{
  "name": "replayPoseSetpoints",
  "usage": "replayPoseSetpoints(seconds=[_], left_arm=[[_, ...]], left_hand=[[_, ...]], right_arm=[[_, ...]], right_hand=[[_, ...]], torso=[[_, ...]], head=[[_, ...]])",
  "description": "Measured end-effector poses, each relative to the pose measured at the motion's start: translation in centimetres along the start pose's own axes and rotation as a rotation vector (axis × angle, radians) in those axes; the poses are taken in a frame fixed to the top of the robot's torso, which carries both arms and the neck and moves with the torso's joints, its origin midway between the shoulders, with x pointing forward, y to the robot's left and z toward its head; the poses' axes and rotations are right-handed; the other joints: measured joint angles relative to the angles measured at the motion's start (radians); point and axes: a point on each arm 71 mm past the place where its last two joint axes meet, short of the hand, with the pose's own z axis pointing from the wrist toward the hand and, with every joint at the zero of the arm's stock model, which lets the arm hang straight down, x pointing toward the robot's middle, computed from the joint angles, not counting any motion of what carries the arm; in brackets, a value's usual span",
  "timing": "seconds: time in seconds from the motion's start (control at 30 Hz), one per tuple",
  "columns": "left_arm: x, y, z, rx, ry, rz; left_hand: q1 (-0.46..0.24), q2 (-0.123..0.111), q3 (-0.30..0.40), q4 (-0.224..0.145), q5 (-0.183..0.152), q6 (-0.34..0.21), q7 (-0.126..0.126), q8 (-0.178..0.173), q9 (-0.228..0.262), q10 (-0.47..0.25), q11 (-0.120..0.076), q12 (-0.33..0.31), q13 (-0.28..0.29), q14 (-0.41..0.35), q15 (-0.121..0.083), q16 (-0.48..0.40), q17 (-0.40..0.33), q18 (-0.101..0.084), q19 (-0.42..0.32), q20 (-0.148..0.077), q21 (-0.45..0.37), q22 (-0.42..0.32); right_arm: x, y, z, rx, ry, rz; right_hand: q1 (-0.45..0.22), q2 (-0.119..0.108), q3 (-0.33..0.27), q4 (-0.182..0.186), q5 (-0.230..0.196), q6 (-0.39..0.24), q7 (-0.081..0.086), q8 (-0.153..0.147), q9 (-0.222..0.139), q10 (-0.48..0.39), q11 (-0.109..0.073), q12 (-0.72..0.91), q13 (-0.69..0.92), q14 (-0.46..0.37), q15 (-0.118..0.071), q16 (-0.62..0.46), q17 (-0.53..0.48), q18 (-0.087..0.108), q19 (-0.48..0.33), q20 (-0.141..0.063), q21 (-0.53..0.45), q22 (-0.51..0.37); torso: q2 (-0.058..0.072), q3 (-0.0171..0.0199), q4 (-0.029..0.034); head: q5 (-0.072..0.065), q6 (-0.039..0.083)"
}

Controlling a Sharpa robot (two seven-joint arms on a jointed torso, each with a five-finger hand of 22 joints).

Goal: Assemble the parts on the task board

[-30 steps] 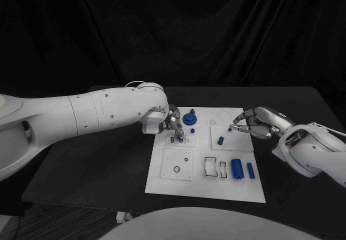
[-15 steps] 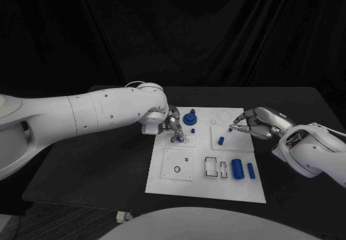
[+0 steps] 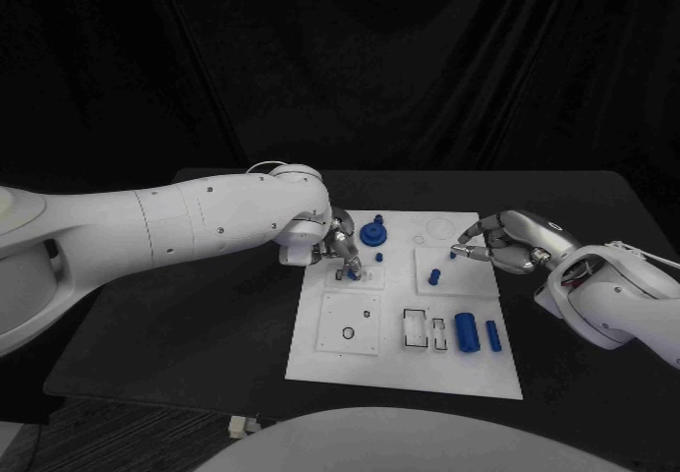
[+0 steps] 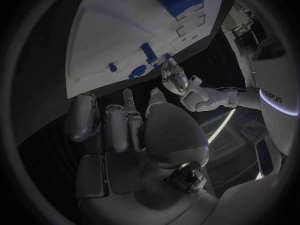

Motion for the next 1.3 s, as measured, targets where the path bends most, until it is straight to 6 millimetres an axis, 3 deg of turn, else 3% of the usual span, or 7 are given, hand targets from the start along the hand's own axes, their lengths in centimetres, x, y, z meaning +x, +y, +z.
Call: replayPoseSetpoints(seconds=[1.3], left_arm=[[0.43, -0.4, 0.06, 0.013, -0.007, -0.006]], left_hand=[[0.003, 0.003, -0.003, -0.003, -0.011, -0.007, -0.001, 0.0, 0.002, 0.0, 0.0, 0.0, 0.0, 0.0, 0.0, 0.0, 0.001, 0.0, 0.0, 0.0, 0.0, 0.0]], right_arm=[[0.03, 0.0, 0.03, 0.0, 0.002, 0.0]], right_hand=[[0.001, 0.001, 0.0, 0.0, 0.0, 0.0, 0.0, 0.0, -0.001, 0.0, 0.0, 0.0, 0.0, -0.001, 0.002, 0.0, 0.0, 0.0, 0.0, 0.0, 0.0, 0.0]], torso=[[0.0, -0.0001, -0.0006]], head=[[0.002, 0.0]])
